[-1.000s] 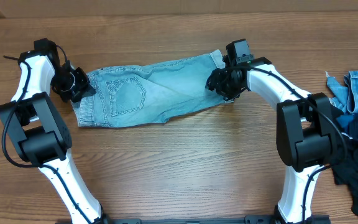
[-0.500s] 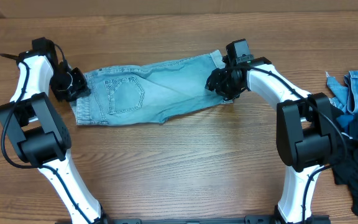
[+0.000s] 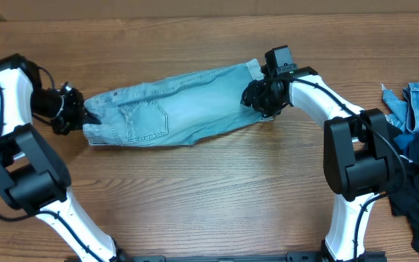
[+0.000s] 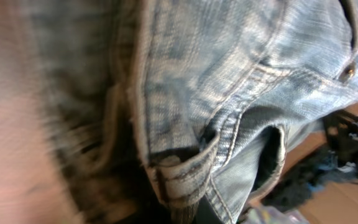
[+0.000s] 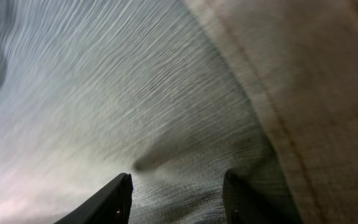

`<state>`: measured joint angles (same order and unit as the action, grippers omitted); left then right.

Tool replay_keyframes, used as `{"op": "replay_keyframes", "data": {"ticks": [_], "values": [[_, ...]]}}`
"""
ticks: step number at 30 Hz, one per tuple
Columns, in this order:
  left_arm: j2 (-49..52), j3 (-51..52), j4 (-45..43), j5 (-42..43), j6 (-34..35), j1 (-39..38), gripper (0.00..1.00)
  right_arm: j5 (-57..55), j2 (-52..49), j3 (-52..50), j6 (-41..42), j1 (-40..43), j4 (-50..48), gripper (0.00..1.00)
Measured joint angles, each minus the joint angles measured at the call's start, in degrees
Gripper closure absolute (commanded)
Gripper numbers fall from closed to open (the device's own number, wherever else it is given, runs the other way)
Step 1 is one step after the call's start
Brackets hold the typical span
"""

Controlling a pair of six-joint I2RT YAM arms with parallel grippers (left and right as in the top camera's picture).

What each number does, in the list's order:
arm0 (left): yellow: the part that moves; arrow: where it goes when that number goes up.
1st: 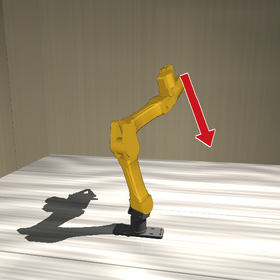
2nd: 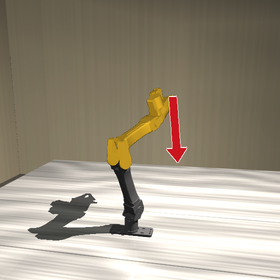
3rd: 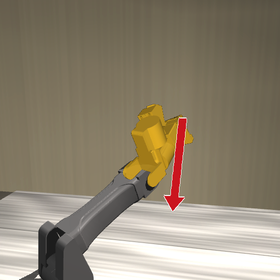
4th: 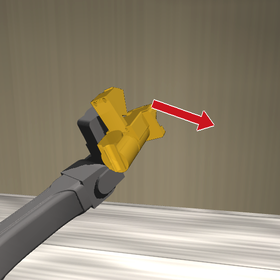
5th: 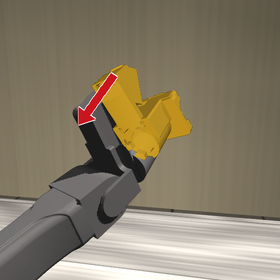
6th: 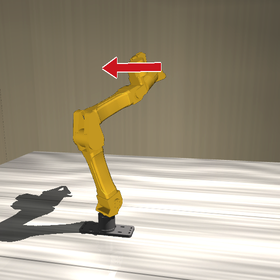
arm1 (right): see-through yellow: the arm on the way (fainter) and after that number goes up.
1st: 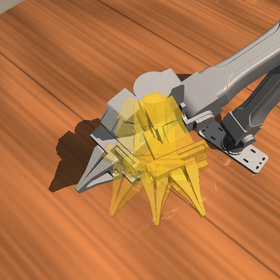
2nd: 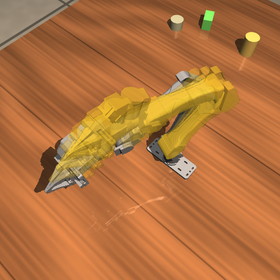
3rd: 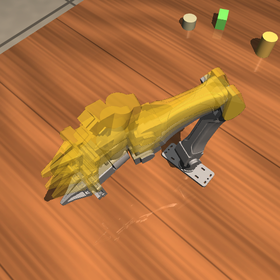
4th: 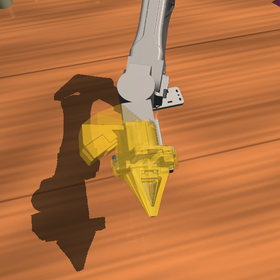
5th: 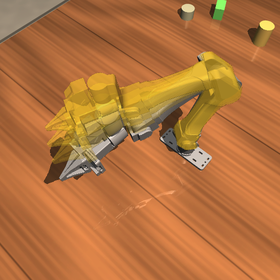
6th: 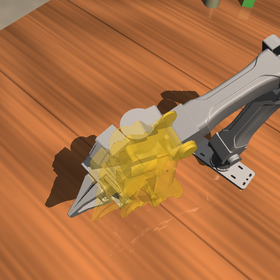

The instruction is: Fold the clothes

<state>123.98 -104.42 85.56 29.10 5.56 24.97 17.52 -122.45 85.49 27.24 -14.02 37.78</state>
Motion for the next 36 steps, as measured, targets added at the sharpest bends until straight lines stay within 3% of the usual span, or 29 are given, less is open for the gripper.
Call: {"op": "replay_keyframes", "data": {"ticks": [1, 3, 5, 6, 8, 9, 16, 18, 19, 21, 22, 23, 25, 27, 31, 35, 36], "values": [[-0.9, -0.1, 1.2, -2.7, 0.3, 0.3, 0.96, 0.0, 0.0, 0.0, 0.0, 0.0, 0.0, 0.48], [-1.1, -0.1, 1.7, -6.4, 0.9, 0.4, 0.64, 0.1, 0.0, 0.0, 0.0, 0.0, 0.0, 0.49], [-1.1, -0.1, 1.7, -10.3, 2.1, 0.4, 0.50, 0.1, 0.0, 0.0, 0.0, 0.0, 0.0, 0.48], [-1.1, -0.1, 1.2, -12.4, 2.9, 0.6, 0.50, 0.1, 0.0, 0.0, 0.0, 0.0, 0.0, 0.47], [-1.1, -0.1, -0.5, -14.9, 3.5, 1.0, 0.51, 0.1, 0.0, 0.0, 0.0, 0.0, 0.0, 0.28], [-1.1, -0.1, -1.9, -15.8, 3.5, 1.0, 0.50, 0.5, 0.0, 0.0, -0.2, 0.0, 0.0, 0.26], [-1.1, -0.2, -15.7, -18.6, 3.5, 0.7, 0.46, 0.5, 0.2, 0.7, -0.1, -0.4, 0.6, 0.25], [-1.1, -0.2, -16.9, -18.1, 3.5, -0.3, 0.55, 0.5, 0.2, 0.7, -0.1, -0.4, 0.6, 0.25], [-1.1, -0.2, -15.6, -16.6, 3.5, -1.5, 0.66, 0.5, 0.2, 0.7, -0.1, -0.4, 0.6, 0.33], [-1.1, -0.2, -13.9, -13.9, 3.9, -4.0, 0.86, 0.2, 0.2, 0.7, -0.2, -0.4, 1.0, 0.60], [-1.1, -0.2, -13.6, -13.2, 3.8, -4.9, 0.89, -0.9, 0.2, 0.7, -0.1, -0.3, 1.6, 0.64], [-1.1, -0.2, -12.9, -12.6, 4.1, -5.8, 0.88, -2.0, 0.2, 0.6, -0.1, -0.2, 2.3, 0.72], [-1.1, -0.2, -11.1, -14.7, 4.1, -6.9, 0.85, -3.4, 0.2, 0.6, 0.0, -0.2, 2.8, 0.78], [-1.2, 0.8, -9.8, -20.0, 5.3, -7.5, 0.85, -4.4, 0.1, 0.5, 0.2, -0.1, 3.2, 0.95], [-1.4, 10.4, -11.2, -28.6, 9.4, -7.7, 0.89, -7.0, 0.2, 0.7, 5.1, 1.9, 7.8, 0.96], [-1.4, 13.3, -12.8, -28.9, 11.7, -6.8, 0.91, -6.2, 0.5, 1.2, 6.6, 8.3, 15.6, 0.96], [-1.4, 13.3, -13.3, -27.9, 11.9, -6.6, 0.87, -6.1, 0.5, 1.2, 6.8, 9.6, 17.0, 0.96]]}}
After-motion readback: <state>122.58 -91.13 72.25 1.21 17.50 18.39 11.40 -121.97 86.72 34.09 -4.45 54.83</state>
